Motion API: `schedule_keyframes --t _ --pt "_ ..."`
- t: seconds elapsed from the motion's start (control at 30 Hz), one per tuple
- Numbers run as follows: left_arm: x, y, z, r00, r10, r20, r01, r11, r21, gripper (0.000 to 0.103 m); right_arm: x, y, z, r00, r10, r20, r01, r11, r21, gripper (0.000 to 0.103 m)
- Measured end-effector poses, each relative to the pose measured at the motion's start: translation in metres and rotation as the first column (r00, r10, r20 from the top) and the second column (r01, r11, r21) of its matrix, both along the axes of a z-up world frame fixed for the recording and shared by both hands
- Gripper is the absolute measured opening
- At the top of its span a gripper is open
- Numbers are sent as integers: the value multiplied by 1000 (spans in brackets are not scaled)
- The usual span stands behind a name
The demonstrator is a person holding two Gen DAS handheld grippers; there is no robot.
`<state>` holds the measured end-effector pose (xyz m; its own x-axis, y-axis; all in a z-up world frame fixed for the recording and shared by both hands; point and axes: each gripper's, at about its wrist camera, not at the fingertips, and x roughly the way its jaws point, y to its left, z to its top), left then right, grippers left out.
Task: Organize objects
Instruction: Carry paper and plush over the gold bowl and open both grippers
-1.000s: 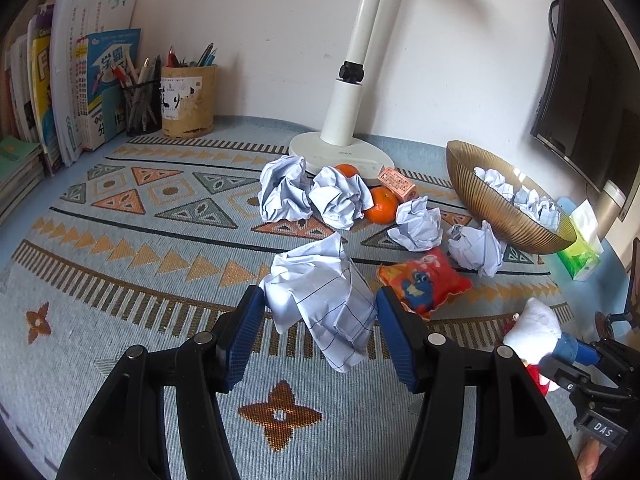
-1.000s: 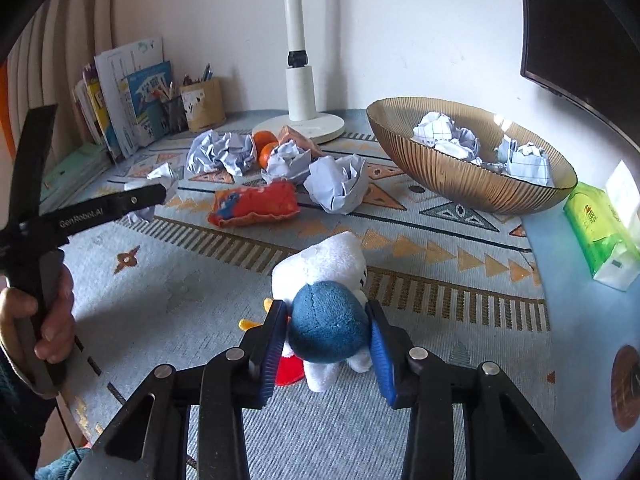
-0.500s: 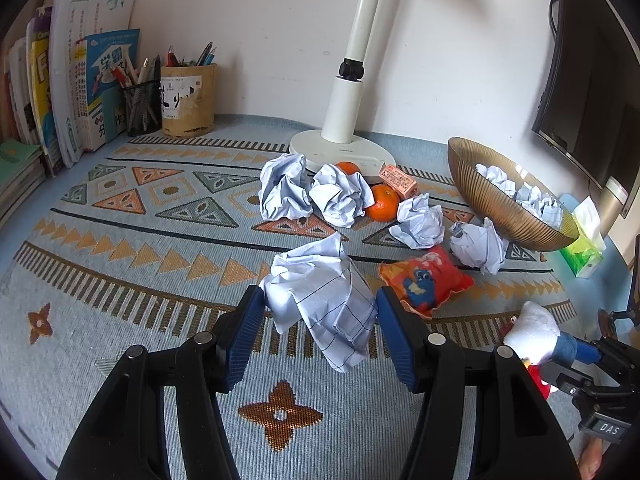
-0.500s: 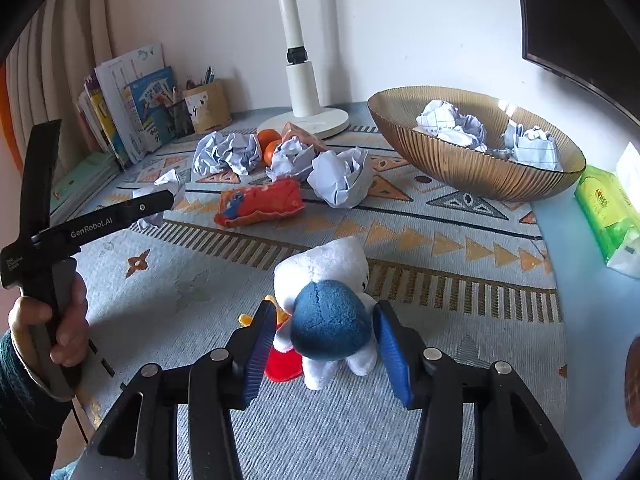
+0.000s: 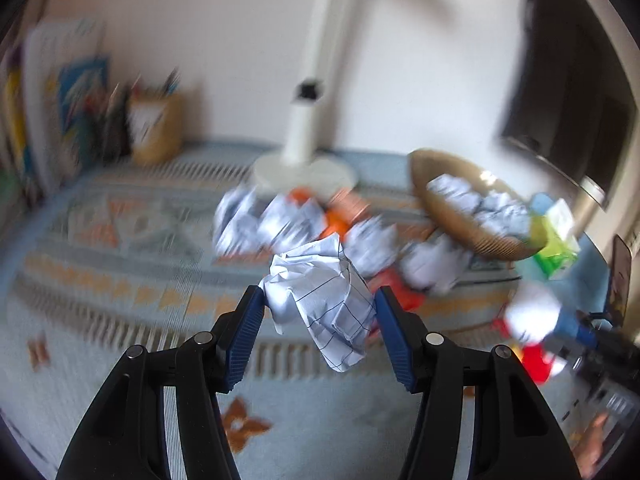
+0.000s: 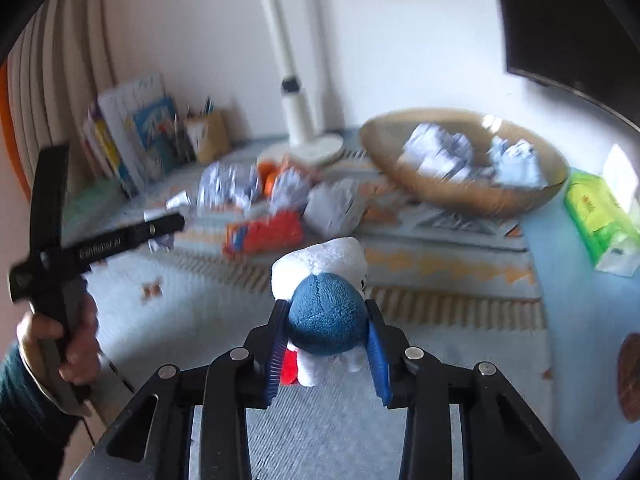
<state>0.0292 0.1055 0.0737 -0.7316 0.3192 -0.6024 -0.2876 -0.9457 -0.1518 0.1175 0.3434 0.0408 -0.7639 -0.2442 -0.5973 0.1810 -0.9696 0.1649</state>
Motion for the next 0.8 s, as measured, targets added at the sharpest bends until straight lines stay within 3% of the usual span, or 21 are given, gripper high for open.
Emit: schedule_keyframes --t 0.1,0.17,0.27,0.4,0.5,0.57,0.6,0.7,0.8 --pt "-17 44 34 996 -71 -50 70 997 -15 55 -9 33 42 993 -101 -63 96 993 -69 35" --pt "-37 72 46 993 -110 -36 110 994 -9 55 -27 59 68 975 -204 -90 193 974 -115 35" --pt "-77 111 52 991 -134 16 134 991 21 55 -65 78 87 930 -355 -96 347 933 -93 36" --pt "-114 144 47 988 -143 52 140 989 48 55 -120 85 88 889 -452 -75 450 892 -38 36" --pt "-130 163 40 986 -159 54 157 987 43 59 -146 91 83 886 -461 -47 458 887 -63 36" --pt "-137 167 34 982 -169 85 165 985 59 78 -165 93 77 900 -436 -8 435 899 -50 44" --pt "-138 167 32 980 -171 98 165 984 64 81 -171 94 74 899 -438 14 438 898 -32 53" --pt "-131 158 30 980 -168 110 161 985 66 81 -167 101 65 894 -447 26 448 894 -7 54" --pt "-110 133 38 983 -163 89 155 984 92 81 -144 94 64 912 -409 28 410 912 -9 55"
